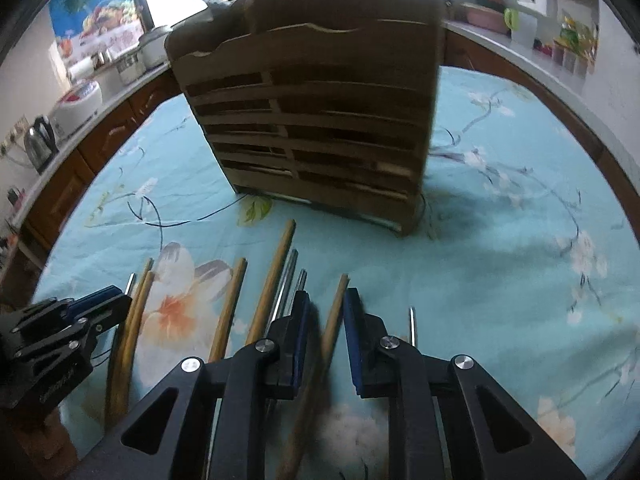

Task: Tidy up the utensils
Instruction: 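Grasp a steel chopstick with the left tool while the right tool grasps a wooden chopstick, then lower both held chopsticks into the wooden holder and open both tools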

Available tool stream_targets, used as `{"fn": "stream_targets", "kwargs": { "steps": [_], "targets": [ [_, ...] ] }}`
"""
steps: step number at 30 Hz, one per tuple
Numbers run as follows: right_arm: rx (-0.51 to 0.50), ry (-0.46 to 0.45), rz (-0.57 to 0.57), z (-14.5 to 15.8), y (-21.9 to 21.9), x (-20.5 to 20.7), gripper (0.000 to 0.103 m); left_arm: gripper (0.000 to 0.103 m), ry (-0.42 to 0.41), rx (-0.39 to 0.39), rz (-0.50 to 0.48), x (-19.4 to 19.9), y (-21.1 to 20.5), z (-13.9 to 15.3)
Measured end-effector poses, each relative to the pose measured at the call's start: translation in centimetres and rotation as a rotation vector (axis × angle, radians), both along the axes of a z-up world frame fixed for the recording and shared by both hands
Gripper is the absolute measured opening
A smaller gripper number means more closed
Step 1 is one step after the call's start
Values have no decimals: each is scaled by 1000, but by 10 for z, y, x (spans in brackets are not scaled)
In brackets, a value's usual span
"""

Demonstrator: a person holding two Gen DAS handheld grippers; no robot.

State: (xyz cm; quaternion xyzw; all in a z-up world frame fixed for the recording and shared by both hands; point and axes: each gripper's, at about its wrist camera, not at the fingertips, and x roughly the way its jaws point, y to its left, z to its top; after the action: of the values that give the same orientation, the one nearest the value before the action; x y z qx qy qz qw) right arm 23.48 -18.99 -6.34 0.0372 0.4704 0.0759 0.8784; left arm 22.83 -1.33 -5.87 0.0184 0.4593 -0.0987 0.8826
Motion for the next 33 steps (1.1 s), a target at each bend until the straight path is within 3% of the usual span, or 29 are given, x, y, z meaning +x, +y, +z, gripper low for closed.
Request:
{"fn": "stream_targets", "kwargs": {
  "steps": [3, 4, 12, 18, 25, 33],
  "targets": [
    [-28, -9, 3, 0, 3, 1, 15, 4, -2, 10, -16, 0, -3, 1],
    [-21, -10, -3, 1, 1, 0, 8, 4, 0, -2, -15, 1, -1, 1],
    [188, -21, -18, 21, -30, -23, 5, 3, -1, -146, 8, -15, 25, 20],
    [234, -111, -7, 64, -40, -50, 5, 3, -94, -235, -13, -40, 32, 69],
    [261, -230, 1, 114, -42, -73, 5, 3, -218, -273, -54, -71, 31, 124],
    [284, -350, 1, 159, -53, -92, 5, 3, -316, -305, -69, -91, 35, 165]
  ]
}}
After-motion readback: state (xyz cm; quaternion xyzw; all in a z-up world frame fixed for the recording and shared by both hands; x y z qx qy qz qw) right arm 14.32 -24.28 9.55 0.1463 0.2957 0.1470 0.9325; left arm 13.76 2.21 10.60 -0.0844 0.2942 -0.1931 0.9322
